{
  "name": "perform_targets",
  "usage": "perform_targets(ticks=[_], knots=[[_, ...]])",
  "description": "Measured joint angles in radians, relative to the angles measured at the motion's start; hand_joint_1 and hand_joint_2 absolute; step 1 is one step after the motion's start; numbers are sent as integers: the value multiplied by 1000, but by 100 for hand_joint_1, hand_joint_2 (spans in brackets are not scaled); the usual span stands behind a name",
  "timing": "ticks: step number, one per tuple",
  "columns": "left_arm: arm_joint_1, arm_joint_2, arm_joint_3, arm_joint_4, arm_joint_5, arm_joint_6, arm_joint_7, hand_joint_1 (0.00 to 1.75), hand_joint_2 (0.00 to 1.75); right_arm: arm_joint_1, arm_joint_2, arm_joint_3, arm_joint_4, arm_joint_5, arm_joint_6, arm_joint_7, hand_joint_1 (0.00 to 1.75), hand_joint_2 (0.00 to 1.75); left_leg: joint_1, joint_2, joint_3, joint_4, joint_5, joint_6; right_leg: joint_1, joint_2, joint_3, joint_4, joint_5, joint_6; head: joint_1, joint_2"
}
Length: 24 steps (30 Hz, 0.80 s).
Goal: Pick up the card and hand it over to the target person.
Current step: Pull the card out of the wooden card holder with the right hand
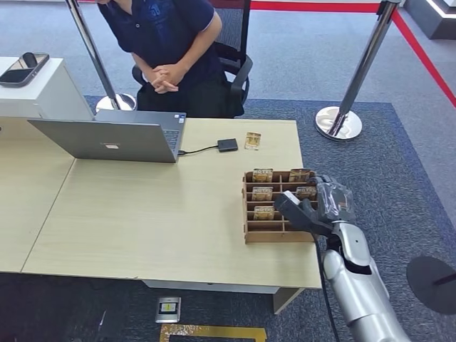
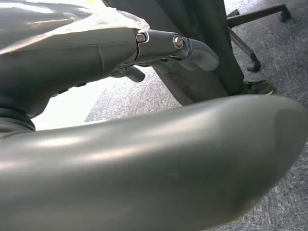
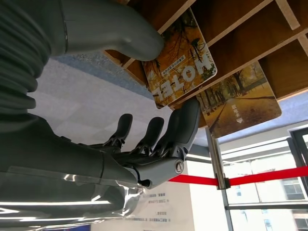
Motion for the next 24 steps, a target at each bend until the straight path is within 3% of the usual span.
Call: perform_targets(ticks=[4, 11, 18, 24], knots=[[0, 0, 0, 0, 0, 0, 0, 0, 0, 3, 0, 0, 0, 0, 0, 0, 77, 175, 0, 0, 0, 0, 0, 0, 0, 0, 0, 0, 0, 0, 0, 0], [0, 0, 0, 0, 0, 0, 0, 0, 0, 7, 4, 2, -3, 0, 0, 2, 107, 175, 0, 0, 0, 0, 0, 0, 0, 0, 0, 0, 0, 0, 0, 0], [1, -1, 1, 0, 2, -1, -1, 0, 0, 11, 9, 4, -6, 1, 2, 3, 124, 175, 0, 1, -1, 0, 0, 0, 0, 0, -1, 0, 0, -1, 0, 0], [1, -1, 0, 0, 0, -3, -3, 0, 0, 13, 7, 1, -7, -1, 6, 6, 130, 175, 0, 0, 0, 0, 0, 0, 0, 0, -1, 0, 0, 0, 0, 0]])
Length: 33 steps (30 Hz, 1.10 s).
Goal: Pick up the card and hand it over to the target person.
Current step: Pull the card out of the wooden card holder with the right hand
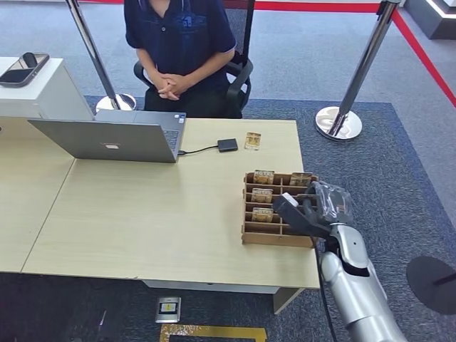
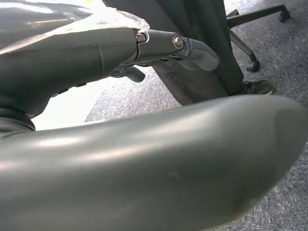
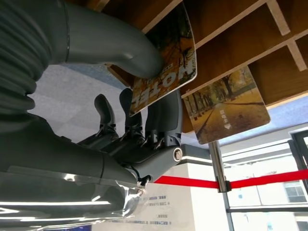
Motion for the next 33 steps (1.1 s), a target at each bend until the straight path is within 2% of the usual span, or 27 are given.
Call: perform_targets(ticks=[14, 33], knots=[[0, -1, 4, 0, 5, 2, -2, 0, 0, -24, 2, 6, -12, -9, 0, -23, 131, 175, 0, 0, 0, 0, 0, 0, 0, 1, 0, 1, 0, 0, 0, 0], [-1, -4, 10, 1, 15, 6, -8, 0, 0, -45, -19, 46, -120, -65, 35, -66, 128, 175, 0, 1, -1, 1, 0, 0, 0, 1, -1, 1, 0, 0, 0, 0]])
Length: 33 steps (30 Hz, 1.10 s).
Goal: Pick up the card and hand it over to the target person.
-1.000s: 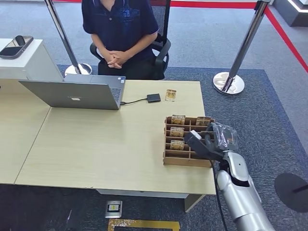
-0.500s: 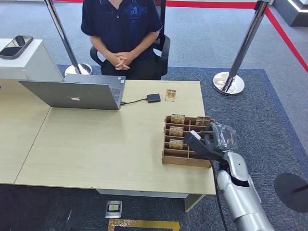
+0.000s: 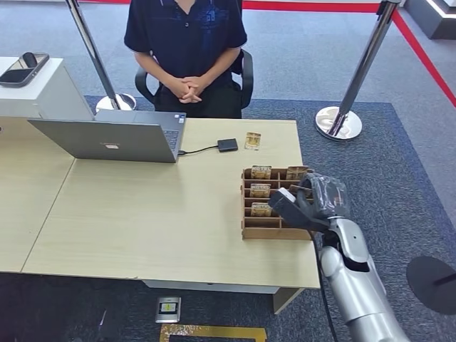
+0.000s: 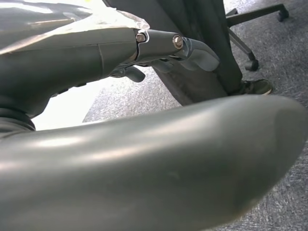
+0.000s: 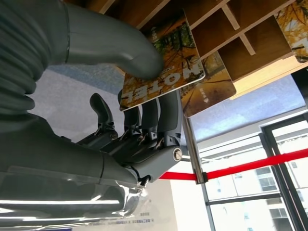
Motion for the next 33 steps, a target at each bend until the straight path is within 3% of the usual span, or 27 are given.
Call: perform_targets(ticks=[9, 16, 21, 28, 33], knots=[[-1, -2, 3, 0, 8, 5, 3, 0, 0, -23, -3, 77, -126, -36, 9, -21, 130, 175, 0, 1, -1, 1, 0, 0, 0, 1, -1, 1, 0, 0, 0, 0], [-2, -1, 0, -1, 4, 7, 4, 0, 0, -111, 57, 179, -170, -61, 48, -26, 129, 175, 0, 3, 0, 1, -1, 0, 0, 3, -2, 2, 0, 0, 0, 0], [-4, -1, -6, 1, -4, 10, 4, 0, 0, -221, 137, 215, -53, -81, 64, -3, 129, 175, 0, 3, 0, 1, 0, 0, 0, 3, -2, 2, 0, 0, 0, 0], [-7, 3, -22, 3, -23, 4, 12, 0, 0, -402, 260, 228, 231, -86, 56, 60, 132, 175, 0, 4, 0, 0, 0, -1, 0, 4, -1, 2, 1, 0, 0, 0], [-9, 5, -27, 6, -29, 1, 9, 0, 0, -472, 298, 226, 374, -64, 36, 102, 133, 175, 0, 2, 1, 0, 0, -1, 0, 2, 0, 1, 0, 0, 0, 0]])
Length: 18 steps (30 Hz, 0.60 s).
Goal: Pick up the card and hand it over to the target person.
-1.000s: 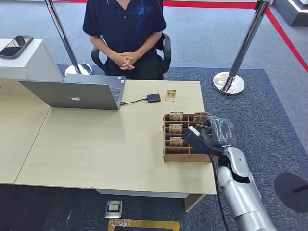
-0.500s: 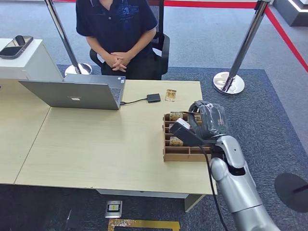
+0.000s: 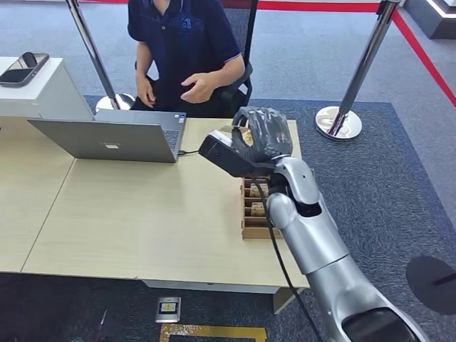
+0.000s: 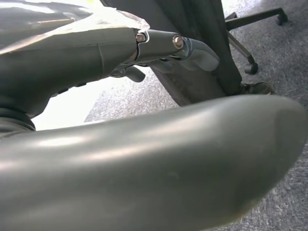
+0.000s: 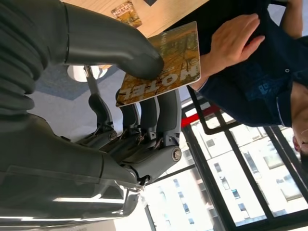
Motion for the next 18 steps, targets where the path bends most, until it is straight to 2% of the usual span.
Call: perform_targets(ticks=[7, 11, 18], knots=[[-3, 0, -7, 2, -9, -6, 6, 0, 0, -47, 23, -11, 157, 44, -24, 85, 134, 175, 0, 0, -2, 0, 1, 0, 0, -2, -2, 0, 1, -1, 0, 0], [-1, 3, -14, 1, -19, -15, 2, 0, 0, -36, 2, -24, 202, 66, -43, 126, 132, 175, 0, -3, -1, -1, 1, 0, 1, -4, 1, -2, 0, -1, 0, 0], [0, 5, -23, 1, -32, -21, -4, 0, 0, -18, -25, -49, 220, 67, -45, 133, 129, 175, 1, -5, -1, 0, 1, 0, 1, -5, 2, -2, 0, 0, 0, 0]])
